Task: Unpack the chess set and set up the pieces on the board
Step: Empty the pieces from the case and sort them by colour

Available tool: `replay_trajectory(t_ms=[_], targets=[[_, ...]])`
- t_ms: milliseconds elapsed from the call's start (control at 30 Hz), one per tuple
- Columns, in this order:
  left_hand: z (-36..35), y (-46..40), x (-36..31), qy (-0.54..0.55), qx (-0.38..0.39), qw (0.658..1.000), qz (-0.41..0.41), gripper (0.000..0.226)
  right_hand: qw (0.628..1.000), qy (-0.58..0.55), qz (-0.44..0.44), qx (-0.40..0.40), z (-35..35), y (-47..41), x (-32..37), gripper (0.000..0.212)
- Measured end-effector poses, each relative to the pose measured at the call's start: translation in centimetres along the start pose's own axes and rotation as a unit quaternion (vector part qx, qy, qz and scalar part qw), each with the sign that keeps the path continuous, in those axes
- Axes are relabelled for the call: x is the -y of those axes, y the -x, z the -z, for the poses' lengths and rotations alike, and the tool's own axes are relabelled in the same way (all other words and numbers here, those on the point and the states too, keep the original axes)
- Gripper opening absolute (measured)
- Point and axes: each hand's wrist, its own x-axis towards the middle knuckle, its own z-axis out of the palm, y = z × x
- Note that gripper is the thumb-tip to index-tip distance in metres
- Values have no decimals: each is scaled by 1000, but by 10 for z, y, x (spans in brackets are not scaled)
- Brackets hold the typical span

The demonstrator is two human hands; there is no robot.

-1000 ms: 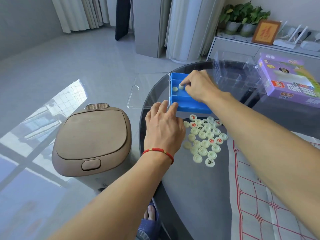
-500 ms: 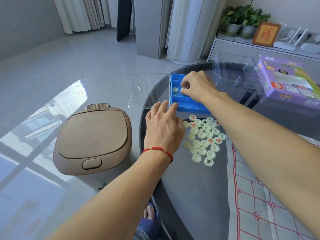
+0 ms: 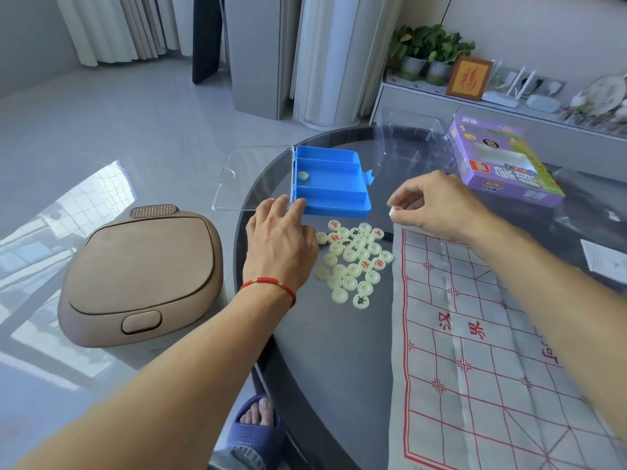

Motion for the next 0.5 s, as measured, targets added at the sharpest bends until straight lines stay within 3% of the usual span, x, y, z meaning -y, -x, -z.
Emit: replay_trajectory(t_ms=[267, 500], targets=[[-2, -4, 2, -1, -26, 1000, 6, 69, 999, -22, 19, 24, -26, -4, 4, 19], [-2, -5, 1, 0, -24, 1000, 14, 67, 999, -30, -17, 4, -22, -15, -2, 16]])
